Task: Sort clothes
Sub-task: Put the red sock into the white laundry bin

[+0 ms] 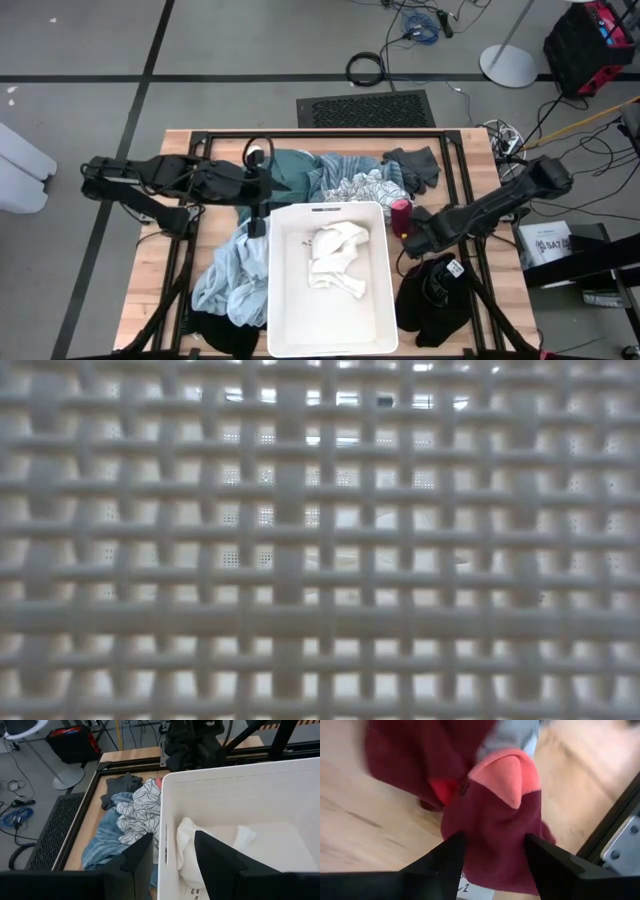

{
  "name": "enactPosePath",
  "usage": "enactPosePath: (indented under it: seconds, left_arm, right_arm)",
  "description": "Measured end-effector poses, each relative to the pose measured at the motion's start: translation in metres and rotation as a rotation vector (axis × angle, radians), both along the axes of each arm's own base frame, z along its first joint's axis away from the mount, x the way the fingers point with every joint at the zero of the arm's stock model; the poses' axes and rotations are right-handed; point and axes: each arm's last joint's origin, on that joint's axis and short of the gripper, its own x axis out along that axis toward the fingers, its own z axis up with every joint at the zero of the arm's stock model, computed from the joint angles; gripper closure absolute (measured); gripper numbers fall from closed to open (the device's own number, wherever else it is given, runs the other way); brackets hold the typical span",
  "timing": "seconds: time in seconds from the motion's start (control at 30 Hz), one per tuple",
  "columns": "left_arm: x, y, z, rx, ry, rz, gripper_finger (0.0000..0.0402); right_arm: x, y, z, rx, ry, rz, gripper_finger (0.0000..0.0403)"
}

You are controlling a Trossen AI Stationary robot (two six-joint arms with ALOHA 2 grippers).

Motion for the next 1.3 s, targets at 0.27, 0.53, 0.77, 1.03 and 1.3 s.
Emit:
enactPosePath:
  seconds: [0.27,0.53,0.77,1.03,1.3]
  left_arm:
    - [-0.002,0.0,-0.003,0.004,0.031,0.001,0.0249]
    - [-0.001,0.0,-0.002,-0.013,0.019,0.01,0.0249]
    - [0.001,0.0,0.002,-0.004,-0.022,0.001,0.0249]
    - [0.012,-0.002,0.006,0.018,-0.136,-0.019,0.0249]
    - [0.035,-0.007,-0.016,-0.023,-0.349,-0.054,0.0249]
  right_arm:
    - [-0.009,-0.001,-0.024,0.066,0.016,-0.012,0.0365]
    - [0.005,0.005,0.003,0.061,-0.01,0.036,0.0399]
    - [0.024,0.025,0.07,0.016,-0.18,0.191,0.0401]
    - [0.033,0.046,0.161,-0.437,-0.63,0.349,0.0402]
    - [0.062,0.061,0.196,-0.683,-0.872,0.493,0.0403]
